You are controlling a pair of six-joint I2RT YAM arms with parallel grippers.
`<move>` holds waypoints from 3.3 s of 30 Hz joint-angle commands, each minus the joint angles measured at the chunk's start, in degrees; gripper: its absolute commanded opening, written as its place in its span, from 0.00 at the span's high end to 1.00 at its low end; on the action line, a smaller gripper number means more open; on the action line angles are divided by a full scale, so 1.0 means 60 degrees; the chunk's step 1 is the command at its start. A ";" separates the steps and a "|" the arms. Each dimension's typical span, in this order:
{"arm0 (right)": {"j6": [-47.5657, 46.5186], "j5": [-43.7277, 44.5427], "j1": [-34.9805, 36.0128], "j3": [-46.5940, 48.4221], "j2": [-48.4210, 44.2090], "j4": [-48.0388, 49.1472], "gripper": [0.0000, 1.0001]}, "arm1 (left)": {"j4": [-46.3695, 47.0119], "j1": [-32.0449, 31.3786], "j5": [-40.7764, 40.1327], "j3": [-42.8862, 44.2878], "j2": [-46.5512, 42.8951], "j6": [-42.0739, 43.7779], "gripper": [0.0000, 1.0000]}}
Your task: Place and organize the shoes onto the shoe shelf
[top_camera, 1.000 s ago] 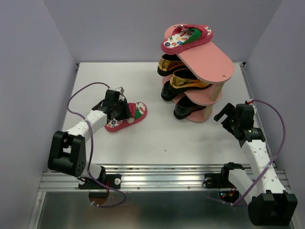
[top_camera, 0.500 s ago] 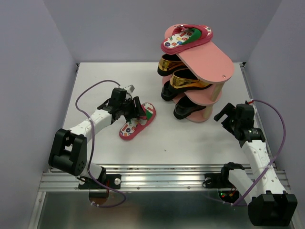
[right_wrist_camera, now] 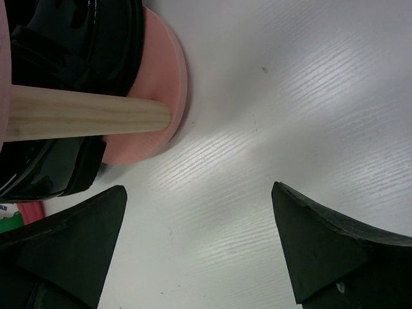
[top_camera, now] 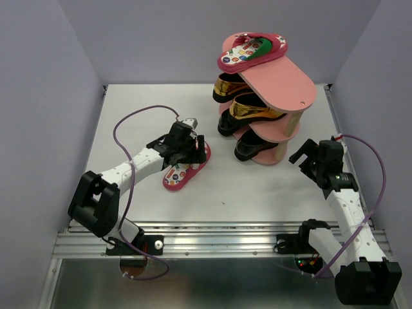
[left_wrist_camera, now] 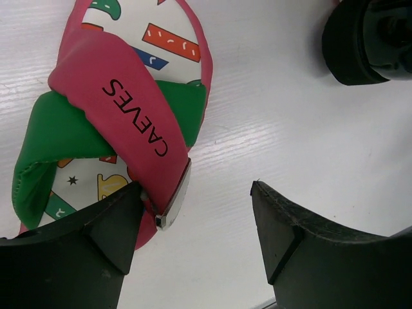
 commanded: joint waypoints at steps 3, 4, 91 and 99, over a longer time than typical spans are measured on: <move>-0.0113 -0.0055 -0.0022 0.0171 -0.0044 0.0314 0.00 | -0.0147 -0.0028 -0.0502 0.0153 -0.0356 -0.0005 0.23; -0.0128 -0.0055 -0.0022 0.0171 -0.0044 0.0314 0.00 | -0.0147 -0.0028 -0.0531 0.0167 -0.0371 -0.0005 0.23; -0.0172 0.0077 -0.0022 0.0303 0.0102 0.0284 0.00 | -0.0339 -0.1830 0.3833 1.4728 0.3847 0.2793 1.00; -0.0215 0.0062 -0.0022 0.0230 0.0161 0.0358 0.00 | 0.0159 -0.1830 0.4317 1.5109 0.4535 0.2588 1.00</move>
